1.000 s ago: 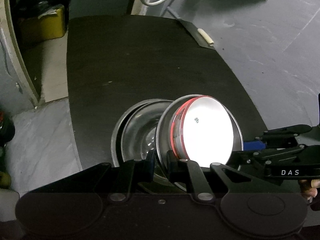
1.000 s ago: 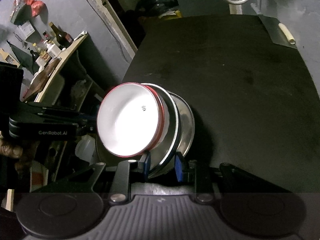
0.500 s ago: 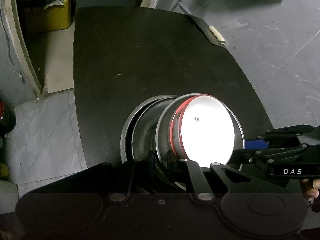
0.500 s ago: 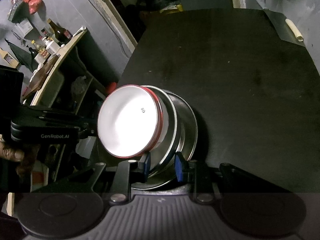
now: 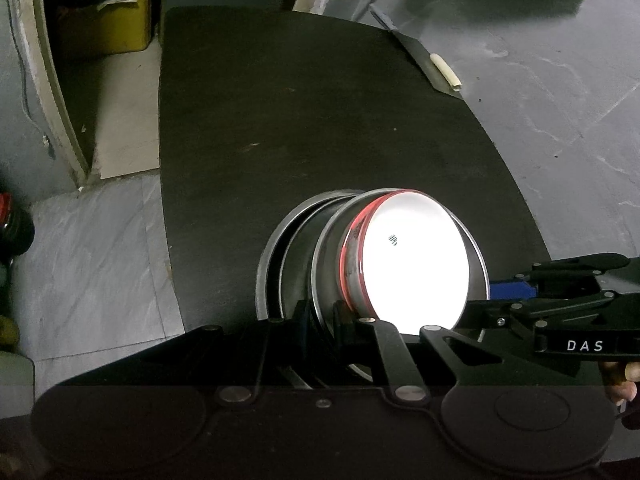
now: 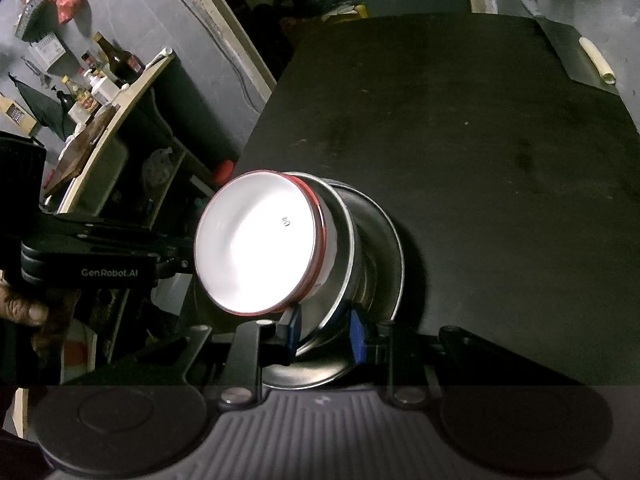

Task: Organize plates and bowls
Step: 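Carry the nested bowls with the left gripper over the steel plate stack, then lower the nested bowls onto the plate stack and open the left gripper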

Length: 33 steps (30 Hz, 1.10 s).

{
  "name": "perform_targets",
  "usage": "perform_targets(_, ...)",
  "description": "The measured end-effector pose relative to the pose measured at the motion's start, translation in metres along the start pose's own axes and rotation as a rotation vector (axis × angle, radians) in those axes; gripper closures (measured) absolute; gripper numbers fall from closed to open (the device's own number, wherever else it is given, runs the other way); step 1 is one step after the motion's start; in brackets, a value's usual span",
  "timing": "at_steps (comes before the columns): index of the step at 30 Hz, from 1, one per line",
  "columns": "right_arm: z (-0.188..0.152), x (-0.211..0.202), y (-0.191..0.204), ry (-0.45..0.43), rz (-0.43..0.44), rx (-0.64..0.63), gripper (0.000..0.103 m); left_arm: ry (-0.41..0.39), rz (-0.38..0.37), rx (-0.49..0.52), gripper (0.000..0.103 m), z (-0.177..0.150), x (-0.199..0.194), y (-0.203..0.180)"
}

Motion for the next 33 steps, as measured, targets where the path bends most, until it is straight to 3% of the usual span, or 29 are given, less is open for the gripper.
perform_targets(33,0.001,0.019,0.007,0.014,0.038,0.008,0.074,-0.009,0.042,-0.039,0.091,0.001,-0.012,0.008)
Point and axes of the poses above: each gripper's, at about its wrist camera, not at the fingertips, and x roughly the way its jaws point, y to its left, z to its top, the point moved 7 cm from there along x, roughly the way its jaws point
